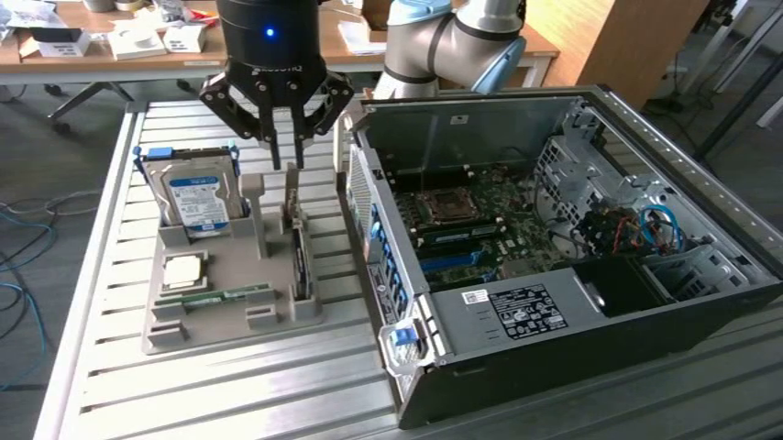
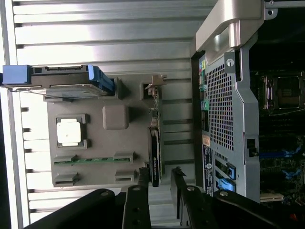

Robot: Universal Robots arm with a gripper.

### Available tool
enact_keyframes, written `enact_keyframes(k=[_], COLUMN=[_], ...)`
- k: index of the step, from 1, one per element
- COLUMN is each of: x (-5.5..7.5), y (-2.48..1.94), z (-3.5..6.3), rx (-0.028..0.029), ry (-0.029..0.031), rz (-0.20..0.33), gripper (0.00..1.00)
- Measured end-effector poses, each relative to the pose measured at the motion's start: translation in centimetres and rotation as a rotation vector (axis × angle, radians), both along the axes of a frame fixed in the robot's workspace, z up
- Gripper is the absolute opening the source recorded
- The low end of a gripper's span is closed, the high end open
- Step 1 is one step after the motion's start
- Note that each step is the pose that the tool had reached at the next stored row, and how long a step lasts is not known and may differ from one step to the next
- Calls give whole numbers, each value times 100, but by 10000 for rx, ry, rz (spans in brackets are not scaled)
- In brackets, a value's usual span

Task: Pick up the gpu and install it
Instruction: 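Pick up the gpu and move the gpu toward the slot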

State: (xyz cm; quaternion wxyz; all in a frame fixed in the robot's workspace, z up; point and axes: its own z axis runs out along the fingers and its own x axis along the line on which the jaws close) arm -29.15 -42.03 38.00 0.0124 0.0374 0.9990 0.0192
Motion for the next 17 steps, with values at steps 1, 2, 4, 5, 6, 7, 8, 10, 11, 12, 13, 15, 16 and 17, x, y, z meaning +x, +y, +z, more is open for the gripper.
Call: enact_keyframes(k=[1,2,4,5,6,7,8,10,11,12,13,15,16,17], x=[0,0,0,0,0,0,0,0,0,0,0,0,0,0], y=[0,0,0,0,0,0,0,0,0,0,0,0,0,0], z=[0,0,0,0,-1,-8,-20,-44,-57,-71,-83,-96,-101,-109], rx=[0,-1,0,0,-1,2,2,1,1,2,2,1,1,2], ry=[0,0,0,0,0,-1,-2,0,0,-1,0,0,1,0], rz=[0,0,0,0,0,0,0,0,0,0,0,0,0,0], gripper=[35,35,42,42,42,42,42,42,42,42,42,42,42,42])
